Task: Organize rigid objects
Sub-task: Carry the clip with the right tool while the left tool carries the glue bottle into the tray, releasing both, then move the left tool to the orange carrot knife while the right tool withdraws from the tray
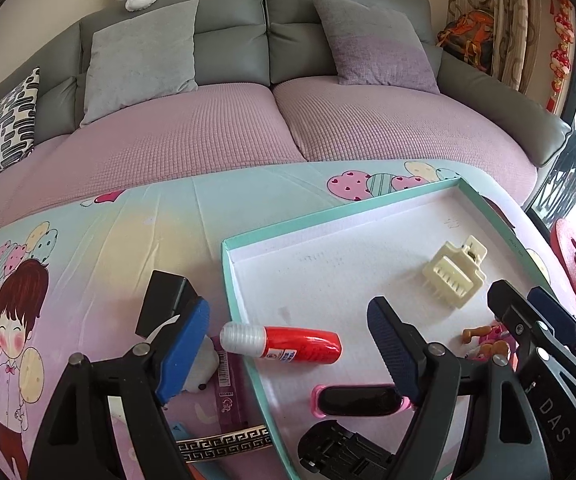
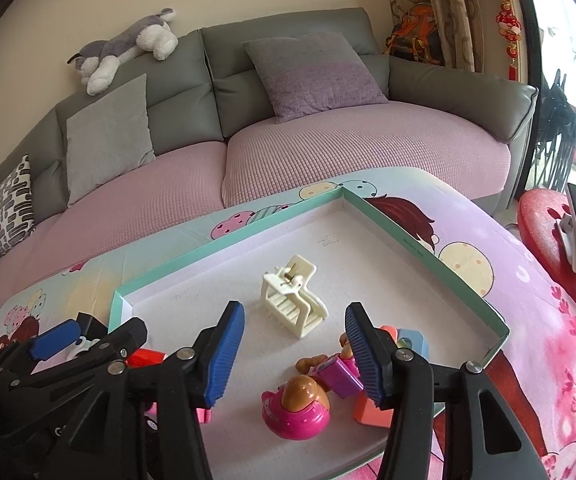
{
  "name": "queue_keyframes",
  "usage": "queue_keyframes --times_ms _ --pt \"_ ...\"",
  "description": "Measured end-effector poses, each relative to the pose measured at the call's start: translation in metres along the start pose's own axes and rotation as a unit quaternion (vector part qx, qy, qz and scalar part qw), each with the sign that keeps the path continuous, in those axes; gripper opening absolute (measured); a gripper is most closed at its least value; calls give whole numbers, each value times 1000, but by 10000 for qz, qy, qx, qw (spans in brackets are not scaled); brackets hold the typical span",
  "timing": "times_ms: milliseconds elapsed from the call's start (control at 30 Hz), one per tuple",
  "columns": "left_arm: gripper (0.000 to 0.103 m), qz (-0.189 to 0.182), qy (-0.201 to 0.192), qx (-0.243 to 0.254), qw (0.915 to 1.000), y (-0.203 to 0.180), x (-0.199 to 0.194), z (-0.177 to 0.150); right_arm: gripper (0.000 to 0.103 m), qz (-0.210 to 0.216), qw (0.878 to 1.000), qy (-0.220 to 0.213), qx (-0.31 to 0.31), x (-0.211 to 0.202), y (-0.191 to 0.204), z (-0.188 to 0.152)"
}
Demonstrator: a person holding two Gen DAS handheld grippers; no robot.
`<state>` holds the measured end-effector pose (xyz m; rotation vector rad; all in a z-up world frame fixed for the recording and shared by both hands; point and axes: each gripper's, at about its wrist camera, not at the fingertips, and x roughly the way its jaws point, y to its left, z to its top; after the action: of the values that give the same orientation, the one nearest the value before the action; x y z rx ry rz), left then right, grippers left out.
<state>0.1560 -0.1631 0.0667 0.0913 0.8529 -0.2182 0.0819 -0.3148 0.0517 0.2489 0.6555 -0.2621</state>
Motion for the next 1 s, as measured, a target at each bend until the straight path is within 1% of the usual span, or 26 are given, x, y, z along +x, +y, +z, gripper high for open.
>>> queue_keyframes --times_ms 67,133,267,333,467,500,667,767,1000 --pt "90 32 -27 -40 10000 2 -2 1 57 -16 10000 2 -2 0 0 0" --pt "90 80 -20 -125 9999 7 -4 2 64 -41 10000 8 6 1 -1 0" --pt "90 295 17 -357 9989 21 -7 2 75 -112 9999 21 39 2 -3 1" --pt "90 433 18 -484 9979 31 -9 1 88 -110 9999 61 37 3 -3 0" --pt "90 605 8 -821 9948 52 -14 -2 98 -93 9999 103 -54 5 1 -1" --pt "90 644 7 -898 9939 58 -15 -3 103 -102 9999 96 -87 5 2 -2" --pt "90 876 50 -1236 9885 84 -23 -11 103 -45 9998 101 -157 4 11 -3" --pt "90 1058 73 -1415 9842 101 -30 -18 103 138 9995 121 -250 3 21 -4" --pt "90 1448 116 -1660 9754 134 -48 -35 103 485 9966 200 -639 -1 53 -12"
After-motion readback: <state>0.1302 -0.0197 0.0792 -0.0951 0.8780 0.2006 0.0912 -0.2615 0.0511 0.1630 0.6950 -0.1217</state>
